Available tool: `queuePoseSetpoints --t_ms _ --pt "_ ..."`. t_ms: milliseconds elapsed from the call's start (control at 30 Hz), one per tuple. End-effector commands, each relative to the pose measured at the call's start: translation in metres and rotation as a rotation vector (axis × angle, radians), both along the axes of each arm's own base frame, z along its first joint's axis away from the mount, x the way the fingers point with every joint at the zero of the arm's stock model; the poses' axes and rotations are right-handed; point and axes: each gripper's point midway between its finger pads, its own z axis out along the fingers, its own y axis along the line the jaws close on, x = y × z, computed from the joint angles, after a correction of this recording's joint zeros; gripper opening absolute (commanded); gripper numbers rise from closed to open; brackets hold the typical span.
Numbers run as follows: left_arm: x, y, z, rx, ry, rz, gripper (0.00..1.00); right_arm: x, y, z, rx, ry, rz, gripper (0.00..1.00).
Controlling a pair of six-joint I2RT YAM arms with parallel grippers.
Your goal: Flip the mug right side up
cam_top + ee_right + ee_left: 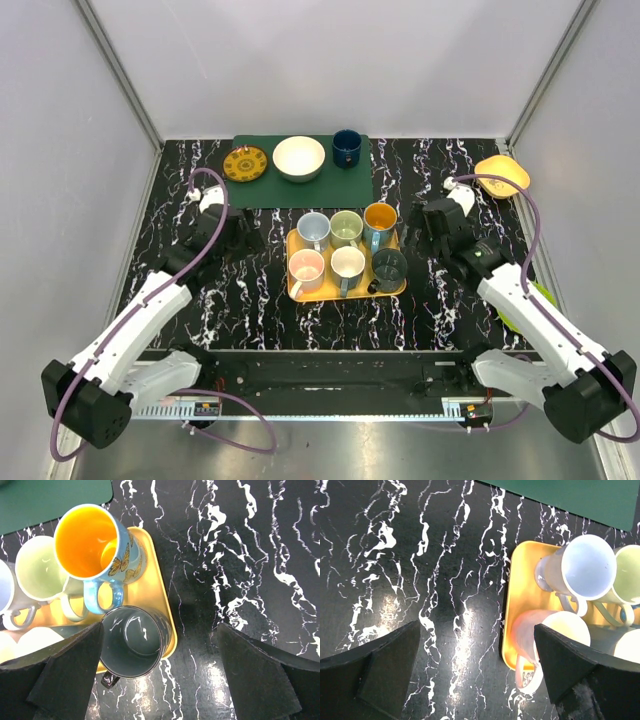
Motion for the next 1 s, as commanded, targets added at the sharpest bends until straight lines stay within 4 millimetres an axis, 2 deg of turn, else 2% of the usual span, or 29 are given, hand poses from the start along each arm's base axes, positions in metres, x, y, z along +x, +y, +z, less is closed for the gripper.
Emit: queuePoseSetpoints --t_ms 0,33,67,100,167,233,333,433,467,533,633,767,967 --pt "0.0 -0.018 0.016 -0.039 -0.037 -0.111 0.99 0.006 -0.017 0.051 0.005 -0.182 -0.079 1.0" --pt "-0.002 -0.022 0.015 -0.037 -0.037 -0.147 0.99 0.002 -0.017 0.042 0.012 -0.188 -0.069 1.0" --pt "-0.008 -0.027 0.015 -0.041 -0.036 -0.207 0.99 0.005 -0.002 0.054 0.081 -0.249 0.007 1.0" --pt "-0.011 -0.03 0.011 -0.042 -0.027 -0.238 0.99 -0.002 0.005 0.066 0.12 -0.294 0.069 1.0" --pt "-0.018 -0.042 0.005 -0.041 0.0 -0.331 0.99 -0.014 0.024 0.066 0.165 -0.282 0.196 1.0" --pt "-0.028 -0.052 0.0 -0.02 0.038 -0.402 0.99 -0.018 0.029 0.068 0.179 -0.281 0.228 1.0" --pt "-0.046 -0.074 -0.012 0.026 0.082 -0.544 0.99 -0.02 0.033 0.06 0.174 -0.244 0.262 1.0" --pt "-0.059 -0.091 -0.032 0.029 0.14 -0.632 0.99 -0.022 0.036 0.054 0.175 -0.218 0.277 1.0" --pt "-0.061 -0.091 -0.044 0.043 0.168 -0.641 0.99 -0.023 0.039 0.053 0.188 -0.213 0.28 1.0" --pt "-0.062 -0.1 -0.052 0.027 0.181 -0.675 0.99 -0.025 0.04 0.054 0.201 -0.215 0.286 1.0" --pt "-0.058 -0.101 -0.07 0.069 0.233 -0.682 0.96 -0.028 0.042 0.056 0.225 -0.217 0.293 1.0" --pt "-0.055 -0.101 -0.081 0.112 0.242 -0.708 0.93 -0.033 0.044 0.054 0.252 -0.209 0.299 1.0" --pt "-0.053 -0.113 -0.095 0.126 0.266 -0.745 0.85 -0.037 0.046 0.049 0.272 -0.203 0.303 1.0"
